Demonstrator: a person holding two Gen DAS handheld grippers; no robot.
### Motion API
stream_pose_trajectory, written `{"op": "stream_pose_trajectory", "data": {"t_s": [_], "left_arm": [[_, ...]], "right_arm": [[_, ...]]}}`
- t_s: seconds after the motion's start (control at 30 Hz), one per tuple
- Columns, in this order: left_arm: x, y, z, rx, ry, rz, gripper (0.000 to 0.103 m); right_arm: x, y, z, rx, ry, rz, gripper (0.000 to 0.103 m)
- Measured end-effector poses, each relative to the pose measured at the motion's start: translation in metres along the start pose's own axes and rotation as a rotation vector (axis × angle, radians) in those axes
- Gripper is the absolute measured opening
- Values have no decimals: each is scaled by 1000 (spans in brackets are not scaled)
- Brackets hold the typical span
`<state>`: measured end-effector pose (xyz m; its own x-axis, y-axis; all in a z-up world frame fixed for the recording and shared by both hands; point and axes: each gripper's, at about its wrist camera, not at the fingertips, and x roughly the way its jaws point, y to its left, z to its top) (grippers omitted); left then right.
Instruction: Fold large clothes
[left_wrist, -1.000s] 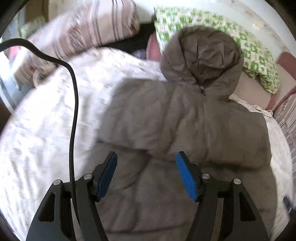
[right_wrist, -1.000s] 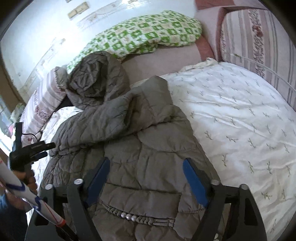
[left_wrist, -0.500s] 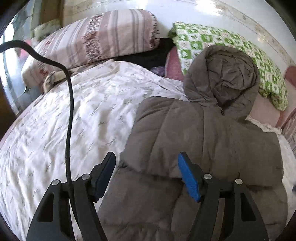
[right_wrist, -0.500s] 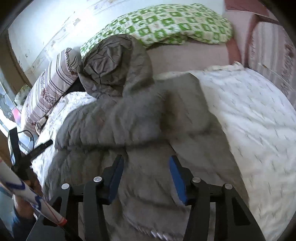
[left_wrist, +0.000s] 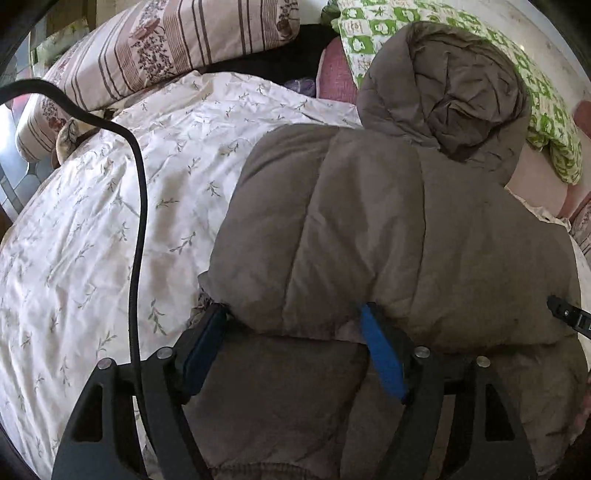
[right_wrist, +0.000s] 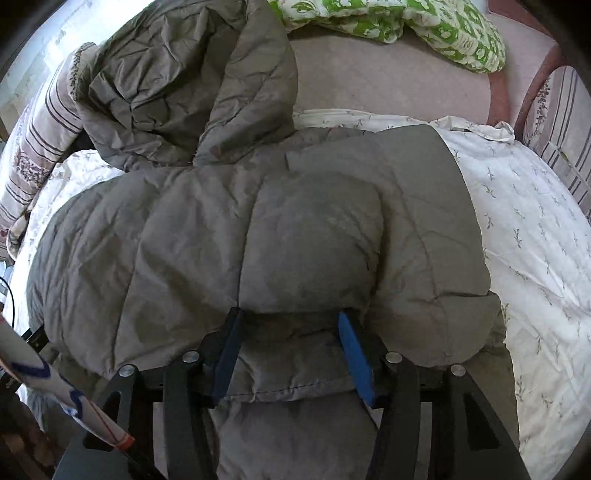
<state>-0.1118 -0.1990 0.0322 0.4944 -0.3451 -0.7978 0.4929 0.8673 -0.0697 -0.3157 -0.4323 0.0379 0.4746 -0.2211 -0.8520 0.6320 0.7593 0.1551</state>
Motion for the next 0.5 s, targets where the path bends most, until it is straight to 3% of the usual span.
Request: {"op": "stream_pose_trajectory", "data": {"t_s": [0.23,0.5], "left_arm": [[-72,-15,-15,91,-114,-23,74],[-139,-23,-90,147,-105,-31,74]], "right_arm": [[-69,-6,-34,7,-58,75,59],[-129,-14,-136,-23,-25,158,59]]}}
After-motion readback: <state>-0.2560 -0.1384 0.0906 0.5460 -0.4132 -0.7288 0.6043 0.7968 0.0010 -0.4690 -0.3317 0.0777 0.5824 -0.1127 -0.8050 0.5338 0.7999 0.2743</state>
